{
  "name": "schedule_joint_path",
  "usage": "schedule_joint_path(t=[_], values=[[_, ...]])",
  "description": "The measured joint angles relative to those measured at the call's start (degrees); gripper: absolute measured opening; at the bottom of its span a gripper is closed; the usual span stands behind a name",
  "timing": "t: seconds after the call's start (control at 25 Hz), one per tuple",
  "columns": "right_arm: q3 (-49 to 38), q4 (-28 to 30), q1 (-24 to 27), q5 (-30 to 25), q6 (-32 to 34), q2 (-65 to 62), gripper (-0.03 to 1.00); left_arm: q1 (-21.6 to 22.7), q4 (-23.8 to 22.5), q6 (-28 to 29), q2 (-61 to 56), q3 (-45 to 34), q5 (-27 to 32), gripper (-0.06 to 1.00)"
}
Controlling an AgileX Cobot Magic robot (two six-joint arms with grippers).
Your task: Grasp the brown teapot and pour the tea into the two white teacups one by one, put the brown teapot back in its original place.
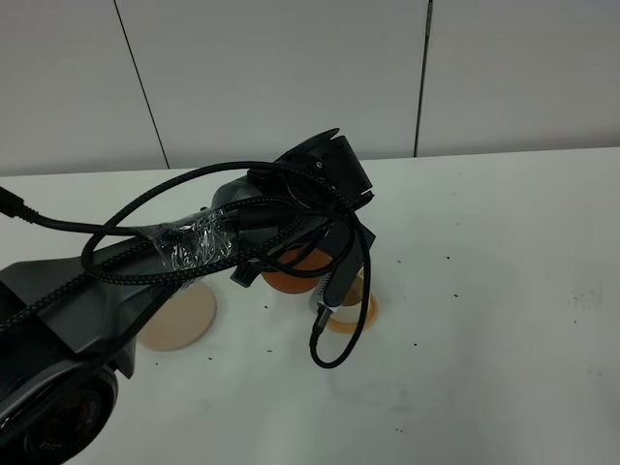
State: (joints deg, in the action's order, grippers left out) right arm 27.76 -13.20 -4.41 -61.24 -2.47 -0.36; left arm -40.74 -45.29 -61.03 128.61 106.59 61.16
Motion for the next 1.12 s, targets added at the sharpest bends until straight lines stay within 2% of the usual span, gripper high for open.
schedule_joint_path(t=[1.12], values=[[0.00,0.00,0.00,0.00,0.00,0.00,0.24,0.00,-2.14,-3.04,0.00,0.00,-0.98,0.17]])
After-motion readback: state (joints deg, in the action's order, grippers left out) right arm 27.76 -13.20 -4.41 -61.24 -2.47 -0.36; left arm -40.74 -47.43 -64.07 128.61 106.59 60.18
